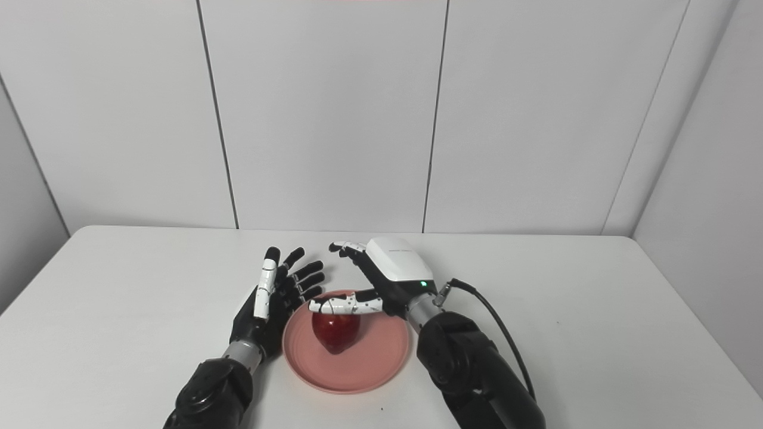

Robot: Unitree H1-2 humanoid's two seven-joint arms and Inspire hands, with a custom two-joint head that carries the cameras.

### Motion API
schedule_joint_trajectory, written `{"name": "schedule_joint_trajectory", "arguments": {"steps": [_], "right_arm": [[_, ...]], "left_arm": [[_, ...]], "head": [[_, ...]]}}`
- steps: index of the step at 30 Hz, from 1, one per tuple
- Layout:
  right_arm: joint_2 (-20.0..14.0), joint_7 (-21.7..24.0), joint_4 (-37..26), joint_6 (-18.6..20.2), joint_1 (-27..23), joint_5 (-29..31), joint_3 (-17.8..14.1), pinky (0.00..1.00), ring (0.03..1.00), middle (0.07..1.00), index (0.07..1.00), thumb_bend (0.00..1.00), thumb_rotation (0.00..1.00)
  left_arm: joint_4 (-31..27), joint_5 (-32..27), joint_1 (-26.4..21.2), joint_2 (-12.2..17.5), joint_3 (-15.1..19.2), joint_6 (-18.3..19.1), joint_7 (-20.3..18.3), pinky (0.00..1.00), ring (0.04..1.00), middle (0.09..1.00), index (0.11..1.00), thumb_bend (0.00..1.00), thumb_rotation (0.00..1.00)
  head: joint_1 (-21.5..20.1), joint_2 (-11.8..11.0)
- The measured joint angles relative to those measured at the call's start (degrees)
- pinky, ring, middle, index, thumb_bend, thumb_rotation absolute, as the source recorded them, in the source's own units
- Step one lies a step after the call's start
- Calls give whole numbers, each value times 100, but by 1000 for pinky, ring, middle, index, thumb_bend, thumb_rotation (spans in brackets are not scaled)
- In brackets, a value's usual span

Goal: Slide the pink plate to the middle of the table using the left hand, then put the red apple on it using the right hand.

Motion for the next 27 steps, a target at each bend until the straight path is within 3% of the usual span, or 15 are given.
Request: {"name": "schedule_joint_trajectory", "arguments": {"steps": [3,5,8,11,13,15,19,27], "right_arm": [[207,37,1,20,76,561,-340,640,775,842,859,1000,999],[393,51,5,70,131,1054,-651,750,852,871,857,1000,1000],[682,24,8,117,200,1867,-1200,782,875,892,876,1000,1000],[812,-78,7,134,261,2282,-1492,824,897,907,903,993,1000],[824,-142,8,170,302,2410,-1559,950,956,936,927,966,1000],[827,-187,4,319,318,2465,-1587,987,989,966,937,974,1000],[883,-305,-14,711,329,2575,-1677,1000,1000,999,946,988,1000],[1007,-819,199,648,470,2896,-1918,1000,1000,1000,987,932,1000]], "left_arm": [[2,135,38,-45,-17,-172,157,917,902,891,941,660,975],[5,198,79,-125,5,-334,292,953,919,907,952,661,978],[17,425,128,-211,-14,-571,548,994,968,961,978,676,999],[45,630,162,-218,-85,-740,667,1000,997,996,998,724,1000],[59,740,181,-225,-110,-835,731,1000,1000,999,1000,742,1000],[76,878,209,-227,-140,-951,809,1000,1000,1000,1000,735,1000],[8,1247,285,-226,-243,-1042,1060,1000,1000,1000,1000,767,1000],[-94,1486,347,-246,-351,-1019,1233,1000,1000,1000,1000,720,1000]], "head": [[0,0],[9,0],[9,0],[9,0],[26,-9],[26,-9],[18,0],[0,0]]}}
